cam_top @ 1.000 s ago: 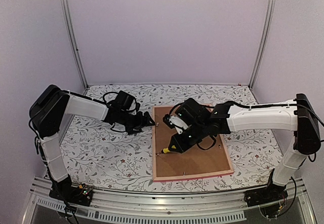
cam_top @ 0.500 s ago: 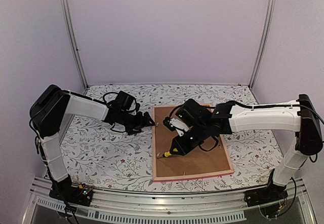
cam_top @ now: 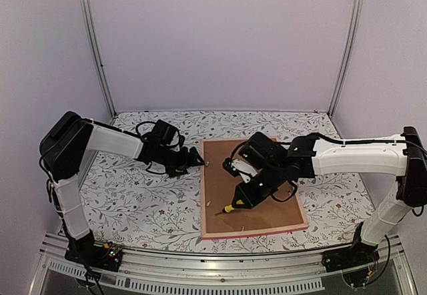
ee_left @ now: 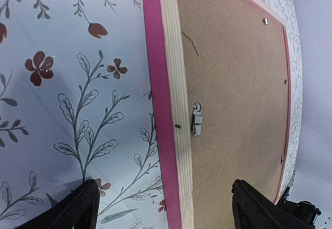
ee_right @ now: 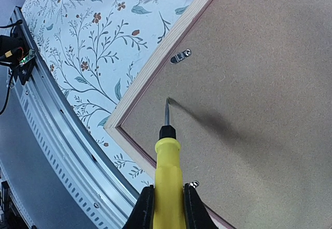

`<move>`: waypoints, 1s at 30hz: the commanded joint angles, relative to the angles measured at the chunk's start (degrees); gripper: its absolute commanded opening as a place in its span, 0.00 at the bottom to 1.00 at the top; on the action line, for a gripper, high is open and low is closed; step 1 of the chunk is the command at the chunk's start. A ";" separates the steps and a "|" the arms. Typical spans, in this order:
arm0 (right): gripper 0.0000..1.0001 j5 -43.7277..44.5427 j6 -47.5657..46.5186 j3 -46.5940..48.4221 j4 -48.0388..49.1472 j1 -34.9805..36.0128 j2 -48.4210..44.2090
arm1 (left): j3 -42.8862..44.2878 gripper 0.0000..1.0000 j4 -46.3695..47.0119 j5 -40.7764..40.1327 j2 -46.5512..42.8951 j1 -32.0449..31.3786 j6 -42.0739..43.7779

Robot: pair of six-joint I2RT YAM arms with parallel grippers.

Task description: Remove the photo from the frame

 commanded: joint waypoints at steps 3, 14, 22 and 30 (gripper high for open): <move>0.00 -1.26 2.96 -3.98 -11.23 0.53 -3.06 | -0.23 0.91 0.80 0.82 1.34 0.98 0.16; 0.00 -3.92 5.76 -7.26 -17.52 0.64 -9.12 | -0.41 0.90 3.00 1.29 1.03 1.07 0.32; 0.00 -0.94 6.46 -4.74 -20.08 0.71 -10.81 | -0.81 0.91 2.12 0.89 -0.33 0.21 1.69; 0.00 12.02 10.02 1.53 -18.06 -0.68 -10.56 | 1.50 0.79 -7.55 -7.67 -2.06 -4.73 6.03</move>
